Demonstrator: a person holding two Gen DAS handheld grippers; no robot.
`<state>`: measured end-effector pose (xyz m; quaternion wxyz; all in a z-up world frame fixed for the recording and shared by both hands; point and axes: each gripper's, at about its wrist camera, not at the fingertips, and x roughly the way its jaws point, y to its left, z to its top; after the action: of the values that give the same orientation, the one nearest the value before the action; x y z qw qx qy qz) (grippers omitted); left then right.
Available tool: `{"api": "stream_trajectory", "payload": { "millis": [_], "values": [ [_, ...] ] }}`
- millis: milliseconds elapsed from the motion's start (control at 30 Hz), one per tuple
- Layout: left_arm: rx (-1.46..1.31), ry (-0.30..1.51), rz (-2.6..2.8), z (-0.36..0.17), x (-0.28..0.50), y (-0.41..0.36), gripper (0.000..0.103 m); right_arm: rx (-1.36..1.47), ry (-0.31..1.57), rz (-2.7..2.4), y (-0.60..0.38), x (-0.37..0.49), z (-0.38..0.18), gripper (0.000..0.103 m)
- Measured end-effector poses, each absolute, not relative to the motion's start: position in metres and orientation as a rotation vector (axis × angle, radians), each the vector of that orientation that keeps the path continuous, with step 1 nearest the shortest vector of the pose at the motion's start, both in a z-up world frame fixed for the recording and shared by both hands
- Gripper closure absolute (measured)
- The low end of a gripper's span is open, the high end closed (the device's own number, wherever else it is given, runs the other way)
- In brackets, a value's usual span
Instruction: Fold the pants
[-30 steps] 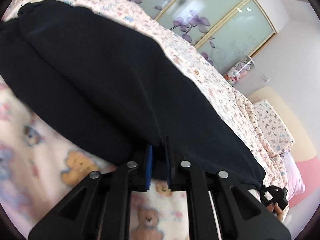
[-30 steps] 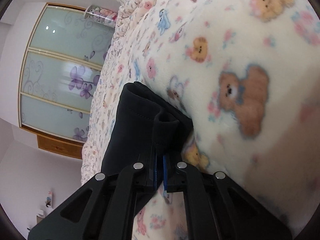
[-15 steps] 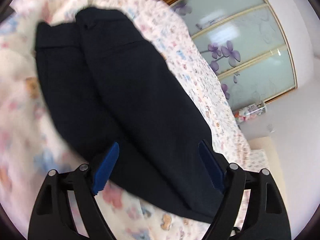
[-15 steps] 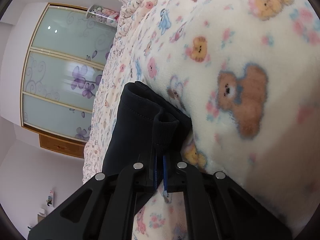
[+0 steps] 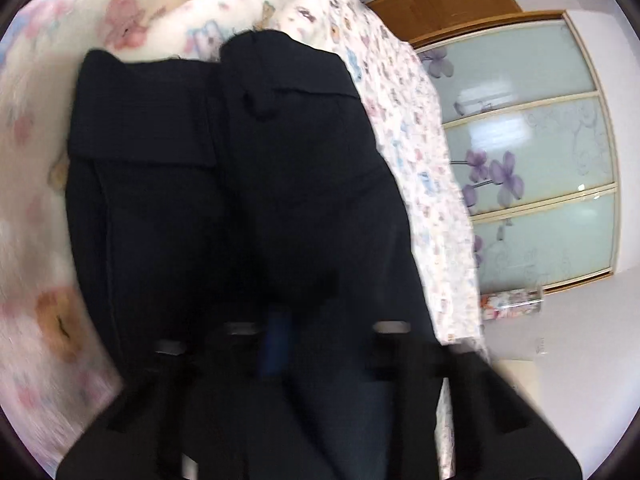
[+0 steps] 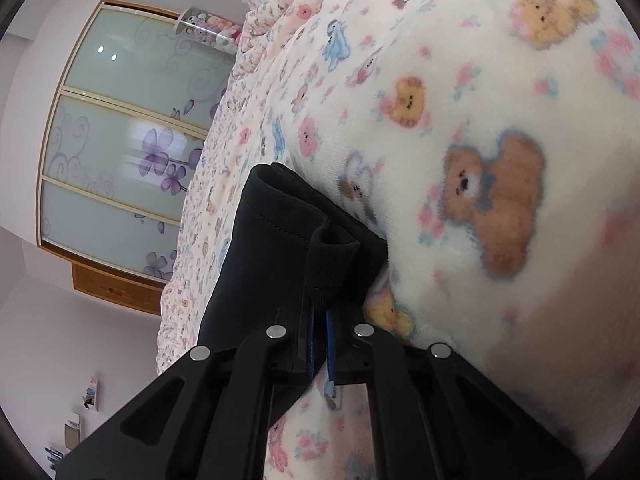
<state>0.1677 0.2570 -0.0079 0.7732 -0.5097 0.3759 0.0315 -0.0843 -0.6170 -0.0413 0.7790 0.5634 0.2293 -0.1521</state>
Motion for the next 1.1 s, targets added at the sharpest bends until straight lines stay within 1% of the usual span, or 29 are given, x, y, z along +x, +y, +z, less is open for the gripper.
{"api": "stream_trajectory", "payload": {
  "millis": [33, 100, 267, 367, 467, 500, 567, 600, 667, 733, 767, 800, 867, 900, 933, 967, 1033, 1100],
  "values": [
    [-1.088, 0.807, 0.069, -0.005, 0.163, 0.257, 0.095, 1.216, 0.494, -0.328, -0.617, -0.084, -0.041, 0.099],
    [-1.036, 0.769, 0.062, 0.009, 0.164, 0.246, 0.096, 1.209, 0.489, -0.329, -0.616, -0.084, -0.040, 0.099],
    [-0.963, 0.622, 0.007, 0.043, 0.122, 0.238, 0.097, 1.197, 0.456, -0.305, -0.614, -0.086, -0.034, 0.099],
    [-0.931, 0.600, 0.028, 0.031, 0.098, 0.242, 0.097, 1.186, 0.453, -0.301, -0.615, -0.085, -0.033, 0.099],
    [-0.944, 0.664, 0.081, -0.006, 0.095, 0.247, 0.096, 1.187, 0.449, -0.301, -0.615, -0.085, -0.032, 0.099],
    [-0.963, 0.671, 0.084, -0.019, 0.093, 0.252, 0.091, 1.187, 0.438, -0.296, -0.615, -0.086, -0.031, 0.099],
    [-0.939, 0.620, 0.083, -0.028, 0.084, 0.255, 0.090, 1.178, 0.428, -0.292, -0.614, -0.087, -0.028, 0.099],
    [-0.896, 0.600, 0.086, -0.027, 0.084, 0.250, 0.087, 1.165, 0.425, -0.292, -0.614, -0.087, -0.025, 0.099],
    [-0.807, 0.572, 0.077, -0.022, 0.086, 0.237, 0.076, 1.149, 0.427, -0.297, -0.614, -0.083, -0.021, 0.099],
    [-0.773, 0.550, 0.043, -0.017, 0.086, 0.229, 0.049, 1.131, 0.412, -0.283, -0.614, -0.069, -0.008, 0.098],
    [-0.734, 0.542, 0.026, -0.014, 0.088, 0.222, 0.044, 1.107, 0.380, -0.250, -0.611, -0.064, 0.003, 0.099],
    [-0.713, 0.541, 0.025, -0.012, 0.087, 0.219, 0.038, 1.042, 0.307, -0.165, -0.603, -0.060, 0.025, 0.099],
    [-0.672, 0.545, 0.034, -0.013, 0.084, 0.217, 0.035, 0.917, 0.182, -0.031, -0.584, -0.062, 0.060, 0.099],
    [-0.673, 0.543, 0.031, -0.012, 0.082, 0.223, 0.035, 0.826, 0.140, -0.062, -0.578, -0.067, 0.073, 0.099],
    [-0.680, 0.539, 0.027, -0.012, 0.082, 0.225, 0.035, 0.802, 0.157, -0.119, -0.579, -0.069, 0.071, 0.099],
    [-0.690, 0.532, 0.019, -0.013, 0.082, 0.226, 0.034, 0.798, 0.213, -0.201, -0.584, -0.067, 0.062, 0.099],
    [-0.702, 0.524, 0.007, -0.014, 0.081, 0.228, 0.034, 0.872, 0.423, -0.349, -0.602, -0.061, 0.016, 0.099],
    [-0.708, 0.521, 0.001, -0.017, 0.083, 0.232, 0.033, 0.990, 0.575, -0.377, -0.616, -0.064, -0.026, 0.099]
  ]
}}
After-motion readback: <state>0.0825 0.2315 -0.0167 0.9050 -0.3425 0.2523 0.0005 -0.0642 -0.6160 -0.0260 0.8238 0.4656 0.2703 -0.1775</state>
